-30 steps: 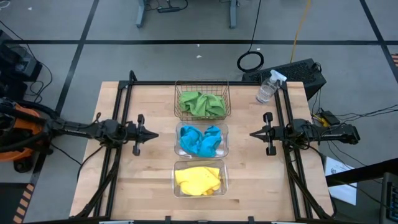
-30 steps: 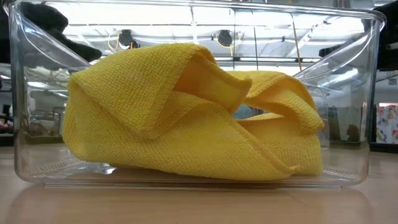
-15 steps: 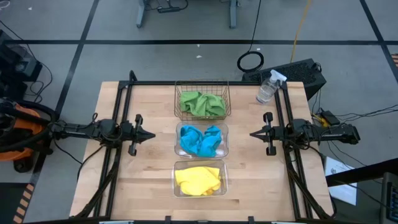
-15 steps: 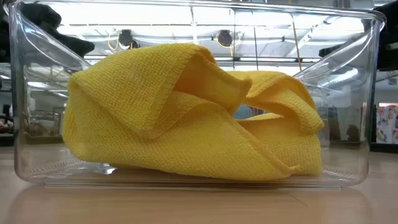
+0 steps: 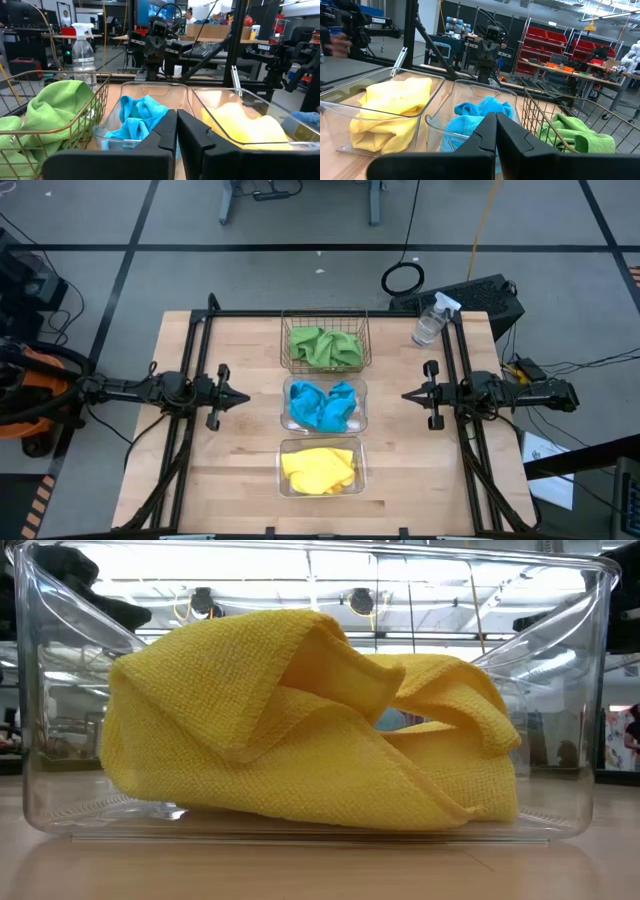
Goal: Sort microfiber towel by color & place in baskets
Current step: Return to Home Position
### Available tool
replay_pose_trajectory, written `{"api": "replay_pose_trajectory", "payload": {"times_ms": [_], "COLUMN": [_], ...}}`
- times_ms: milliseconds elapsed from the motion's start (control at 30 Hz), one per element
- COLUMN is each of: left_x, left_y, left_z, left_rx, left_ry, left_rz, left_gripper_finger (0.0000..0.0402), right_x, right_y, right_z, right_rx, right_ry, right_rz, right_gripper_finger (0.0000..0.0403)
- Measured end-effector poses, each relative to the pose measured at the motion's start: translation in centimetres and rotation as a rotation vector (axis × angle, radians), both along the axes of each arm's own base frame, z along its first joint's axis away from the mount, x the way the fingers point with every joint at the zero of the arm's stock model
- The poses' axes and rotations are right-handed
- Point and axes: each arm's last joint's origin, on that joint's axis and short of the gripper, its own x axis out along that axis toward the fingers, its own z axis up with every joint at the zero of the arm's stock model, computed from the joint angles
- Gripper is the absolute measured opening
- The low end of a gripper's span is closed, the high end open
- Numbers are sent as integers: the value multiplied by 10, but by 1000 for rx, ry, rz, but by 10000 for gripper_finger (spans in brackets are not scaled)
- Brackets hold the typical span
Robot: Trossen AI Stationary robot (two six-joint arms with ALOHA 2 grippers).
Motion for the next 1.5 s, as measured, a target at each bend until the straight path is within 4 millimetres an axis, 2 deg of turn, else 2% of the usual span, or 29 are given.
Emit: {"api": "replay_pose_trajectory", "payload": {"times_ms": [233,1500], "left_x": [0,0], "left_y": [0,0], "left_z": [0,1], "left_rx": [-4,-6], "left_ry": [-4,-9], "left_rz": [0,1], "left_gripper_finger": [34,36], "right_x": [0,0], "right_y": [0,0], "right_z": [0,0], "right_rx": [0,0], "right_ry": [0,0], "right_rz": [0,0], "right_gripper_finger": [0,0]}}
